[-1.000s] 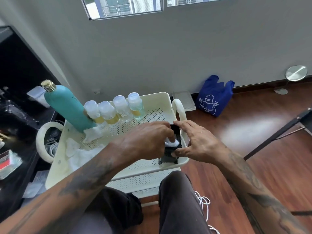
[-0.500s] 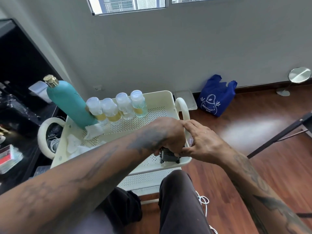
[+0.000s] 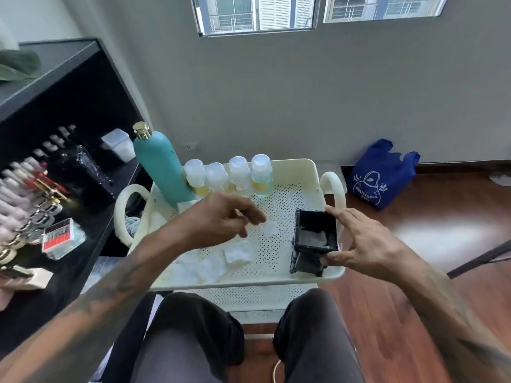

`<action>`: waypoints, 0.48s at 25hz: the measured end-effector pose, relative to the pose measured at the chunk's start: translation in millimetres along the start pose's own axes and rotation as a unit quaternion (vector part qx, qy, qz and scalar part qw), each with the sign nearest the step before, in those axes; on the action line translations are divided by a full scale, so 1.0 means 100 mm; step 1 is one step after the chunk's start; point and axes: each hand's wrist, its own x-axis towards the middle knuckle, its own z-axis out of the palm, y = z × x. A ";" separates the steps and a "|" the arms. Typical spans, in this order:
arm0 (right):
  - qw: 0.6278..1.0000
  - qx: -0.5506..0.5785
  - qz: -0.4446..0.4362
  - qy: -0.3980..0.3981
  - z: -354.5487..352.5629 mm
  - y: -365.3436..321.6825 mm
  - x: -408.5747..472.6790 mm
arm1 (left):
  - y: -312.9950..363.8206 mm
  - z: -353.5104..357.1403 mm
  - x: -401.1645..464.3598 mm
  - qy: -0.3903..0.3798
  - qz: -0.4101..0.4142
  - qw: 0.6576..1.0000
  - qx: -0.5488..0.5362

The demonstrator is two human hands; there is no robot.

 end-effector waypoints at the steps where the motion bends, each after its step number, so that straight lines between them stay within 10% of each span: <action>1: 1.000 -0.022 0.014 -0.014 -0.02 -0.04 -0.02 | -0.27 0.01 -0.15 0.034 -0.044 0.998 0.017; 7: 0.977 -0.071 -0.088 0.182 0.05 -0.78 -0.11 | -1.30 0.50 -0.38 0.035 -0.220 0.974 0.044; 12: 0.984 -0.115 -0.117 -0.069 0.88 -1.27 0.57 | -1.52 0.61 -0.29 0.066 -0.226 0.972 -0.014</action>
